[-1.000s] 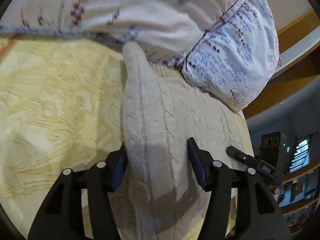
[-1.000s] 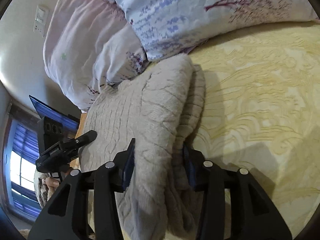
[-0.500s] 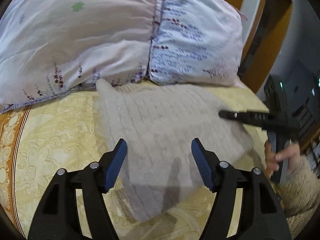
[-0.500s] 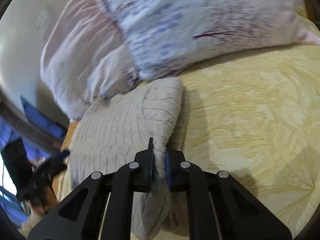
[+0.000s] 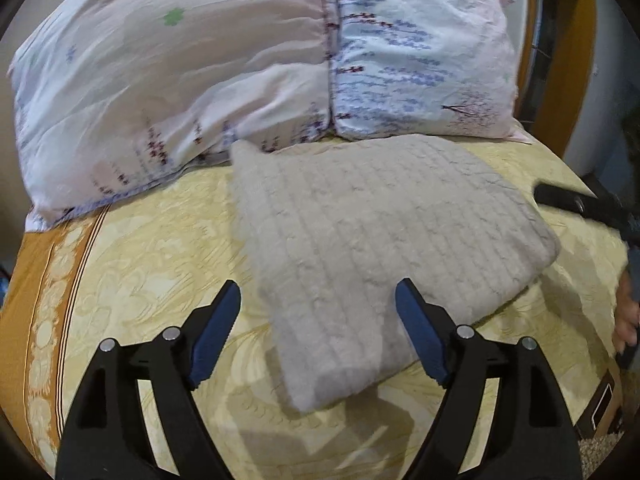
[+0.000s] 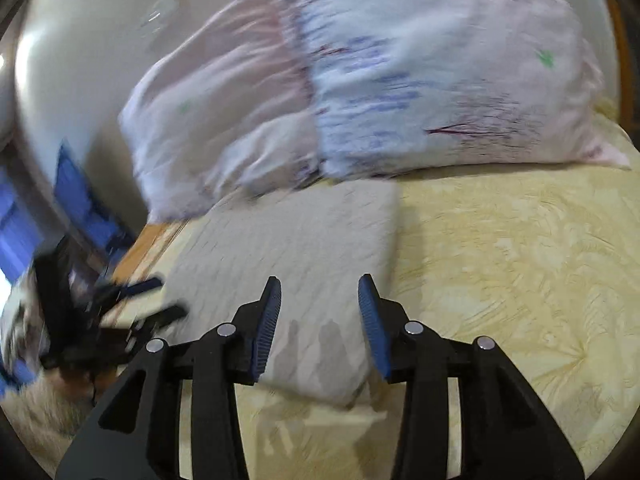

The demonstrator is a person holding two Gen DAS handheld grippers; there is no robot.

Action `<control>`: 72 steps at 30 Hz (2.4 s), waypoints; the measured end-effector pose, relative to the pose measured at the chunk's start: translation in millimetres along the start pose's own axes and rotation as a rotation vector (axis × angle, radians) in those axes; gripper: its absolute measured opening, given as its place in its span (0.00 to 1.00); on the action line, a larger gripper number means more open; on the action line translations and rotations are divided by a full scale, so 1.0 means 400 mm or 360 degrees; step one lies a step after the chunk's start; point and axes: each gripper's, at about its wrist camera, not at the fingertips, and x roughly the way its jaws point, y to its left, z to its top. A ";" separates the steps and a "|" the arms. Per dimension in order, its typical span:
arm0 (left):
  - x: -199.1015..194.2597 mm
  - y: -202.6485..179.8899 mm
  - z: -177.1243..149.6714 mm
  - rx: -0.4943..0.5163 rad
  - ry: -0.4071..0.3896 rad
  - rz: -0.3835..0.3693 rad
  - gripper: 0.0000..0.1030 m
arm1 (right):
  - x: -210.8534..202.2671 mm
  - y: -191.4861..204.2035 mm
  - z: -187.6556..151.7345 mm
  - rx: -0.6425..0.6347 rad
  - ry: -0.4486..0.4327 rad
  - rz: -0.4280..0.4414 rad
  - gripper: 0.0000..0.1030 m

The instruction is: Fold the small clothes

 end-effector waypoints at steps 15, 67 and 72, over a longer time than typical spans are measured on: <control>-0.045 0.020 -0.074 -0.0136 -0.0067 0.0024 0.95 | -0.001 0.037 -0.087 -0.0016 0.0014 -0.0263 0.72; 0.016 -0.045 -0.163 -0.0221 0.0153 0.0182 0.98 | 0.082 0.124 -0.197 -0.0113 0.0259 -0.0694 0.99; 0.015 -0.046 -0.163 -0.0220 0.0151 0.0182 0.98 | 0.081 0.124 -0.198 -0.0115 0.0259 -0.0692 0.99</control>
